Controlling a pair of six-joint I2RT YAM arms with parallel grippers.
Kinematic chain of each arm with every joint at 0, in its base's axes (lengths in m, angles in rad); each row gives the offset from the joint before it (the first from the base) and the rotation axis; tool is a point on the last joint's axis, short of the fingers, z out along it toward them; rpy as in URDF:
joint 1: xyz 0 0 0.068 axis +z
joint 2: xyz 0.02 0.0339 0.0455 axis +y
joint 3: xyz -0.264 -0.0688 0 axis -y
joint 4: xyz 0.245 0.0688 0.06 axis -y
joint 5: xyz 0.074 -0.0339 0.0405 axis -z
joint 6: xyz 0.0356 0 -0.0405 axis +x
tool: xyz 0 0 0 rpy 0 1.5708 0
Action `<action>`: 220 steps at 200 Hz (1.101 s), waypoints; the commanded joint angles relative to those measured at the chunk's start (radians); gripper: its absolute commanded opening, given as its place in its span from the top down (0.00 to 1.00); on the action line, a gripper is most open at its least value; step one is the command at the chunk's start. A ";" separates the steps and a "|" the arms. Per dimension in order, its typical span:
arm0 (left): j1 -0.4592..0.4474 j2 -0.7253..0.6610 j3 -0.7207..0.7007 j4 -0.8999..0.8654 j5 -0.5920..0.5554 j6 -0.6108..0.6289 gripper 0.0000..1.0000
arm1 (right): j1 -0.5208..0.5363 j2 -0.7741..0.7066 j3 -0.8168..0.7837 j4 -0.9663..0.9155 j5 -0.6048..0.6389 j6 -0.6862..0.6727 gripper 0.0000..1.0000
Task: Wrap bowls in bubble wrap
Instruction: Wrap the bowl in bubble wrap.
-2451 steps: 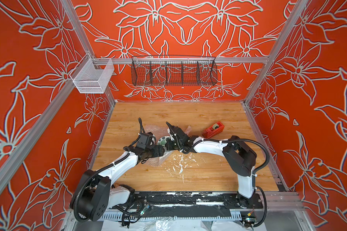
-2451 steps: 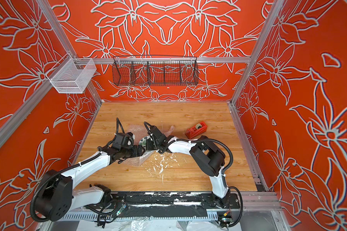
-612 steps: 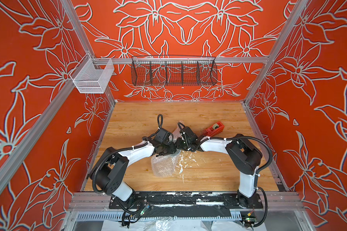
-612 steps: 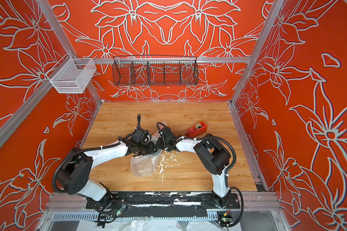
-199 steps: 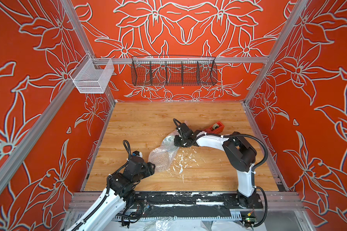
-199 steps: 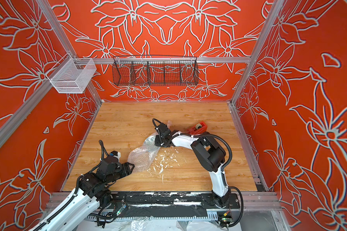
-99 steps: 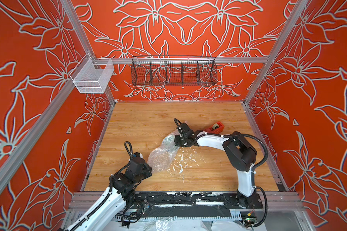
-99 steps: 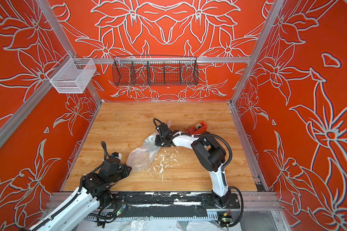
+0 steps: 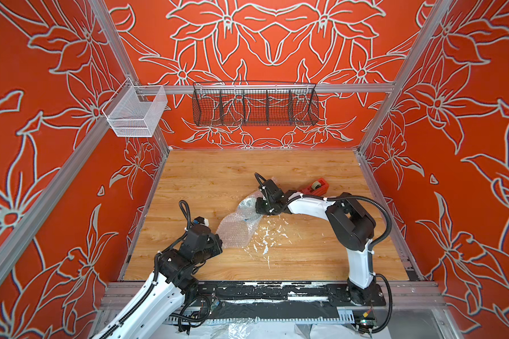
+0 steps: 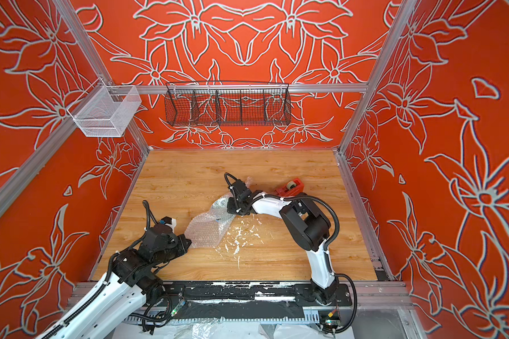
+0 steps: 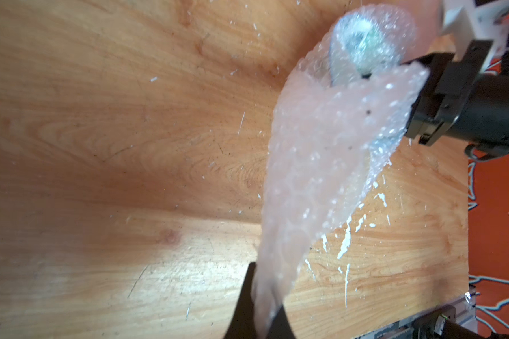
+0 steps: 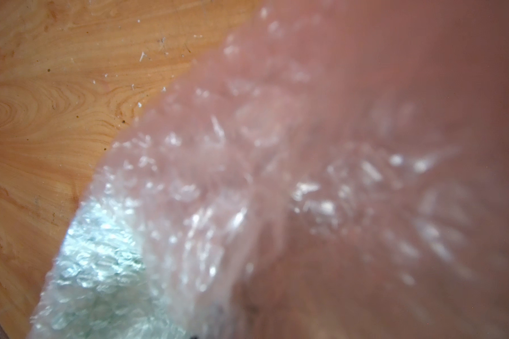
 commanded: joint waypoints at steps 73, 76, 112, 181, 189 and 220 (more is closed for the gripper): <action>-0.093 0.001 0.104 -0.107 0.067 0.009 1.00 | -0.036 0.081 0.078 -0.093 0.053 -0.019 0.85; -0.094 0.009 0.104 -0.107 0.069 0.010 1.00 | -0.037 0.082 0.082 -0.097 0.054 -0.021 0.85; -0.143 0.065 0.133 -0.087 0.102 0.016 1.00 | -0.048 0.100 0.119 -0.137 0.061 -0.041 0.85; -0.149 0.157 0.338 0.077 0.035 0.090 1.00 | -0.052 0.124 0.120 -0.140 0.045 -0.059 0.85; -0.149 0.213 0.369 0.100 0.035 0.111 1.00 | -0.051 0.126 0.118 -0.140 0.039 -0.063 0.85; -0.149 0.444 0.476 0.185 0.019 0.180 1.00 | -0.048 0.117 0.092 -0.129 0.021 -0.073 0.86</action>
